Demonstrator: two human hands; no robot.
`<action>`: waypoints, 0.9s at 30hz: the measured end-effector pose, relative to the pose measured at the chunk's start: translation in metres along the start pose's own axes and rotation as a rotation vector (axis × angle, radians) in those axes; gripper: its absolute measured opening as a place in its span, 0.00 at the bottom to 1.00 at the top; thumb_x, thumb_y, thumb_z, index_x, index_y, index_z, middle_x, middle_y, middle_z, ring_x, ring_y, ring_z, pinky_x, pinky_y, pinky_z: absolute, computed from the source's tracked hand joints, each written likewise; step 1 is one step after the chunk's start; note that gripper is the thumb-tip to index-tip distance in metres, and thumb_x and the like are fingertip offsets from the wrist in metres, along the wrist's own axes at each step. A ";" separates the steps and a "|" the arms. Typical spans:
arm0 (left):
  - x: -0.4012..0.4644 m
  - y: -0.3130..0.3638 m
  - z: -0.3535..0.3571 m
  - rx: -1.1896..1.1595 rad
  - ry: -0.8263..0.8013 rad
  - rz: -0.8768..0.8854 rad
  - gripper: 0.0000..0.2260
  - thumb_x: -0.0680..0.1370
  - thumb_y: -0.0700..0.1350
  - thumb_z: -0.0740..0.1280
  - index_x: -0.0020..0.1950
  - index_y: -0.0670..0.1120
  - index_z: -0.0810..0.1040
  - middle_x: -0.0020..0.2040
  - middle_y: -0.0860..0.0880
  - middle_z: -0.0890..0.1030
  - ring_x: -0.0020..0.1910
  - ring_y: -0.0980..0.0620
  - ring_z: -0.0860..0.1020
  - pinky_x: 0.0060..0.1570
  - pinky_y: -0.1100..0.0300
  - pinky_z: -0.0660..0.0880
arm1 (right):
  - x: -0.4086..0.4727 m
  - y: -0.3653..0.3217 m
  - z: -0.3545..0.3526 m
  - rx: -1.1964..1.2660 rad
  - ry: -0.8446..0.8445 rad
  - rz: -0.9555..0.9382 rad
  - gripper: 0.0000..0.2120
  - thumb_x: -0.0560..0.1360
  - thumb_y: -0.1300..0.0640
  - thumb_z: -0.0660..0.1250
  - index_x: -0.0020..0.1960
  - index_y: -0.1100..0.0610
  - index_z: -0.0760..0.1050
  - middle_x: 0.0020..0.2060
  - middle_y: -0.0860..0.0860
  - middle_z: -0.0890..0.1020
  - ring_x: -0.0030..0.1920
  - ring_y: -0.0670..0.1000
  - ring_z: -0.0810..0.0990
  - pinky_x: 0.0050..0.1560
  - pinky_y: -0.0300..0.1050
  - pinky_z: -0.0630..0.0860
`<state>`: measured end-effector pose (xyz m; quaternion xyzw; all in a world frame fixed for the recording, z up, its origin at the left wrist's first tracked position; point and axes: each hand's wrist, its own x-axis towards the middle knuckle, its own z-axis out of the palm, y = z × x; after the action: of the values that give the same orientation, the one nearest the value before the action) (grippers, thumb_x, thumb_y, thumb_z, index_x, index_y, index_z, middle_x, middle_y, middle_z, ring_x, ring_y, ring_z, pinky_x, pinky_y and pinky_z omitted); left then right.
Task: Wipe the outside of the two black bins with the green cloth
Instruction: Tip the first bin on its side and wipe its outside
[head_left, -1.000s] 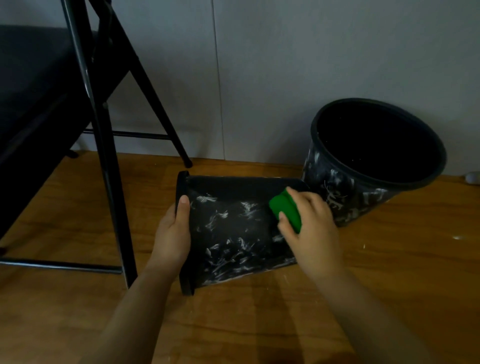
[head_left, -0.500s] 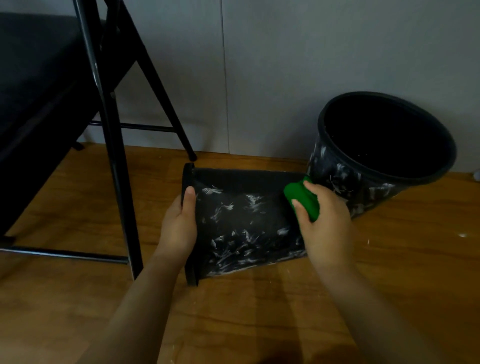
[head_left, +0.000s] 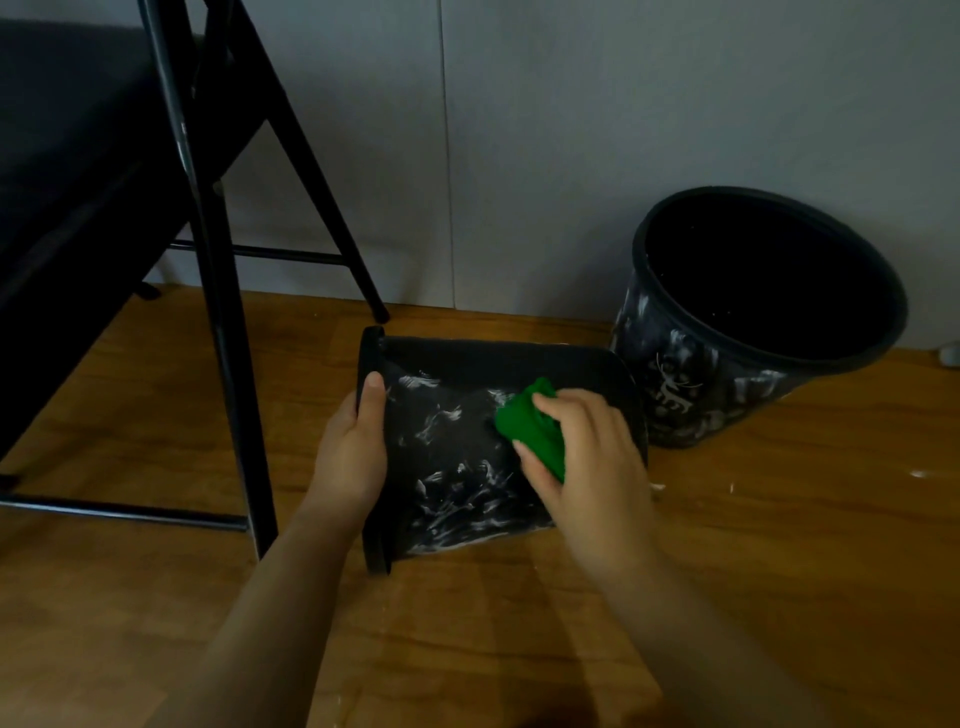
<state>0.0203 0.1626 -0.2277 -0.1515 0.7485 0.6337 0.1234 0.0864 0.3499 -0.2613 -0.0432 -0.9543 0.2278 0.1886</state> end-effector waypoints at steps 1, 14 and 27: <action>0.001 0.000 0.000 -0.003 -0.006 -0.002 0.15 0.83 0.60 0.53 0.49 0.56 0.75 0.50 0.50 0.81 0.50 0.52 0.79 0.45 0.57 0.74 | 0.004 0.000 0.000 0.000 -0.023 -0.032 0.23 0.72 0.48 0.68 0.64 0.53 0.71 0.60 0.51 0.75 0.58 0.51 0.75 0.55 0.45 0.76; 0.006 0.003 -0.001 0.013 -0.027 -0.015 0.17 0.82 0.62 0.53 0.55 0.54 0.76 0.52 0.50 0.81 0.52 0.51 0.79 0.47 0.56 0.74 | 0.019 -0.001 -0.002 -0.009 -0.038 -0.015 0.23 0.74 0.48 0.67 0.66 0.52 0.70 0.62 0.51 0.75 0.60 0.51 0.74 0.55 0.43 0.74; 0.004 0.003 -0.001 0.026 -0.040 0.043 0.13 0.84 0.59 0.52 0.49 0.57 0.73 0.48 0.56 0.79 0.46 0.60 0.77 0.39 0.64 0.70 | 0.047 0.000 -0.007 -0.003 0.005 0.167 0.20 0.76 0.48 0.67 0.66 0.50 0.70 0.61 0.49 0.75 0.59 0.52 0.73 0.54 0.46 0.73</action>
<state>0.0156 0.1616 -0.2258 -0.1212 0.7571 0.6293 0.1268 0.0453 0.3608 -0.2396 -0.1233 -0.9472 0.2412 0.1715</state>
